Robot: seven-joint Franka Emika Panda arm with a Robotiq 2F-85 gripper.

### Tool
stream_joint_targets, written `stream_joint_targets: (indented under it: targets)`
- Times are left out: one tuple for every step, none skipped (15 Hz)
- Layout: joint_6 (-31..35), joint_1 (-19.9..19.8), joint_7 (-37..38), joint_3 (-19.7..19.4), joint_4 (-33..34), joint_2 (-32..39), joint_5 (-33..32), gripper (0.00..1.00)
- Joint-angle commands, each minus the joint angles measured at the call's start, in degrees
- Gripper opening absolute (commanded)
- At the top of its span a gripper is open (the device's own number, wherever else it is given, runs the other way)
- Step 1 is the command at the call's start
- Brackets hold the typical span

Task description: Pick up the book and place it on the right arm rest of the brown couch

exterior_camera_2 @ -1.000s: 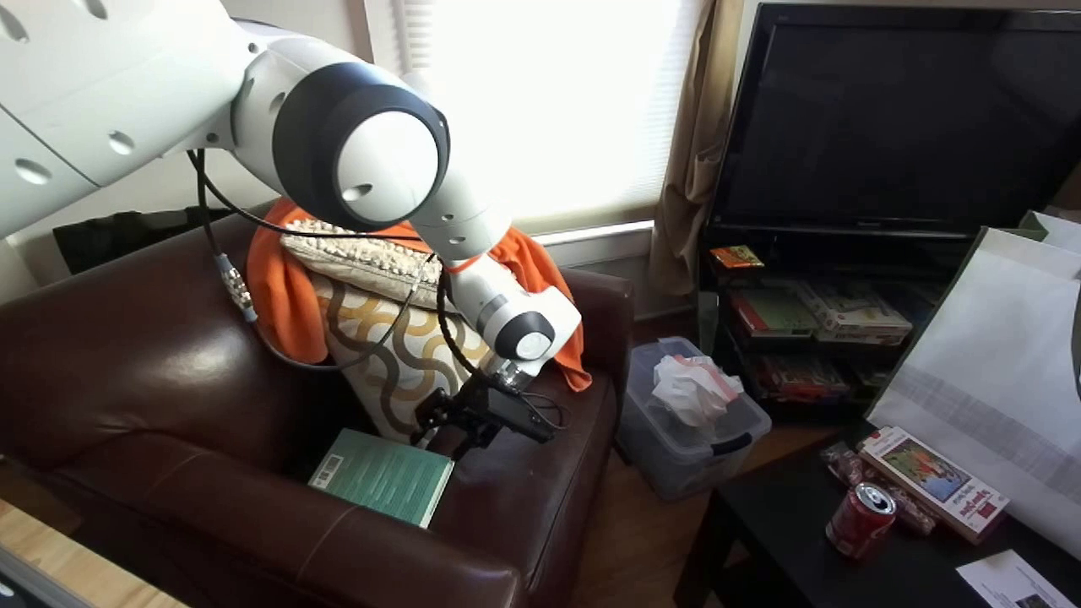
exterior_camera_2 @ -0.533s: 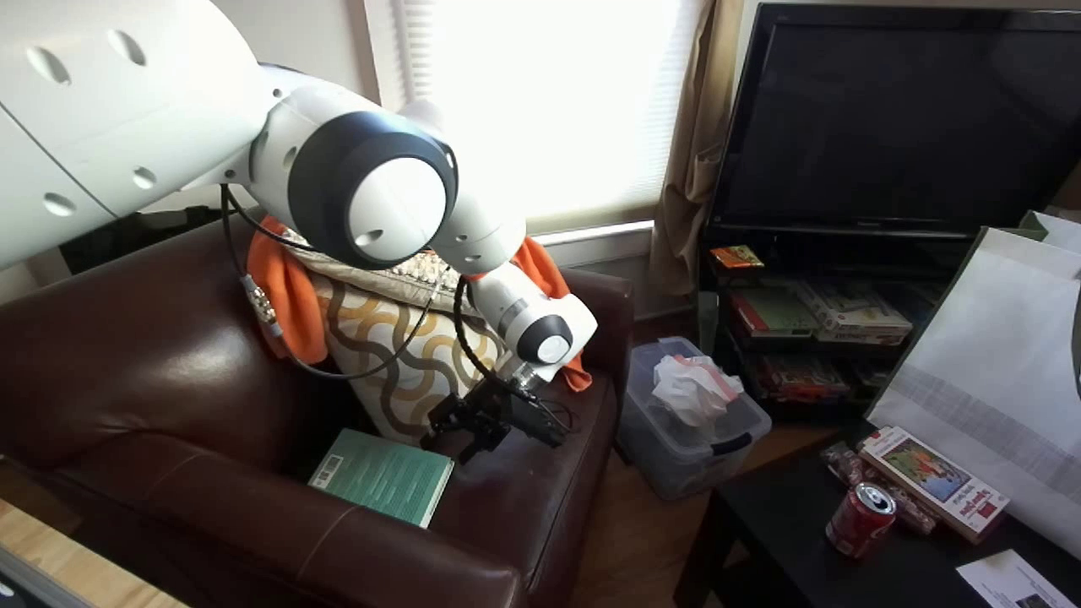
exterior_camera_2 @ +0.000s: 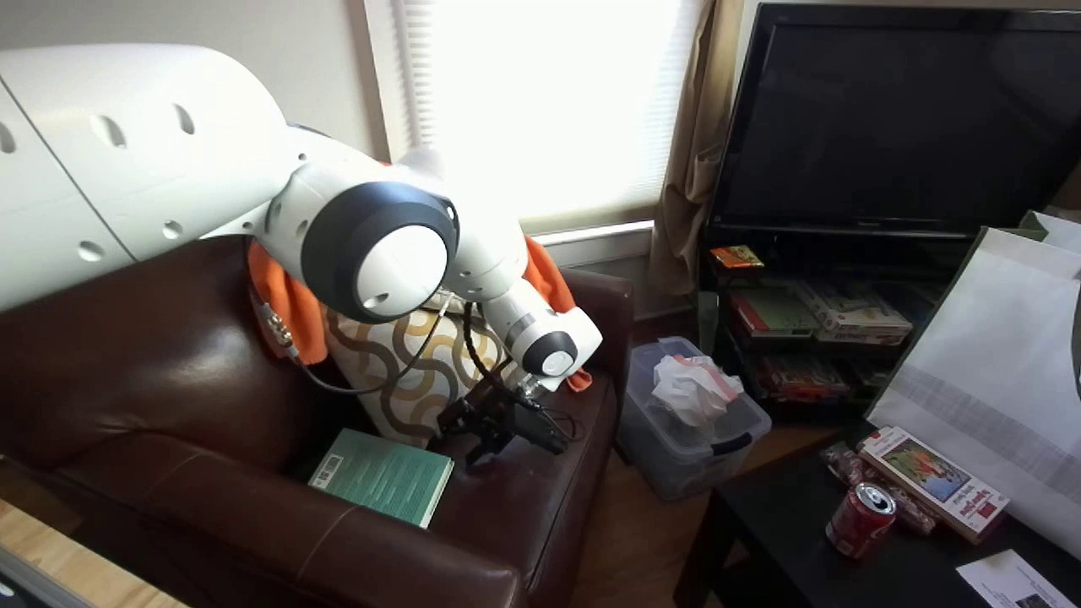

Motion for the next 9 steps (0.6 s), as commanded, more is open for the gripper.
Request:
stream_joint_targets:
  targets:
    - [-5.53, 0.41, 0.80, 0.13, 8.40, 5.53, 0.18, 1.00]
    - [-7.21, 0.64, 0.62, 0.22, 9.97, 6.53, 0.00, 1.00]
    - [-7.40, 0.80, 0.18, 0.05, 6.51, 4.11, 0.25, 1.00]
    - [-7.97, 1.26, 0.38, -0.19, 5.10, 3.15, 0.32, 1.00]
    - [-8.74, 1.74, 0.66, -0.29, 5.00, 3.11, 0.21, 1.00]
    - [-9.63, 2.37, 1.21, -0.46, 4.80, 3.03, 0.09, 1.00]
    - [-9.90, 3.11, 1.83, -0.71, 4.56, 2.98, -0.04, 1.00]
    - [-9.08, 3.86, 3.17, -1.07, 4.24, 2.97, 0.07, 1.00]
    - [-8.32, 4.23, 4.26, -1.09, 4.11, 2.98, 0.34, 1.00]
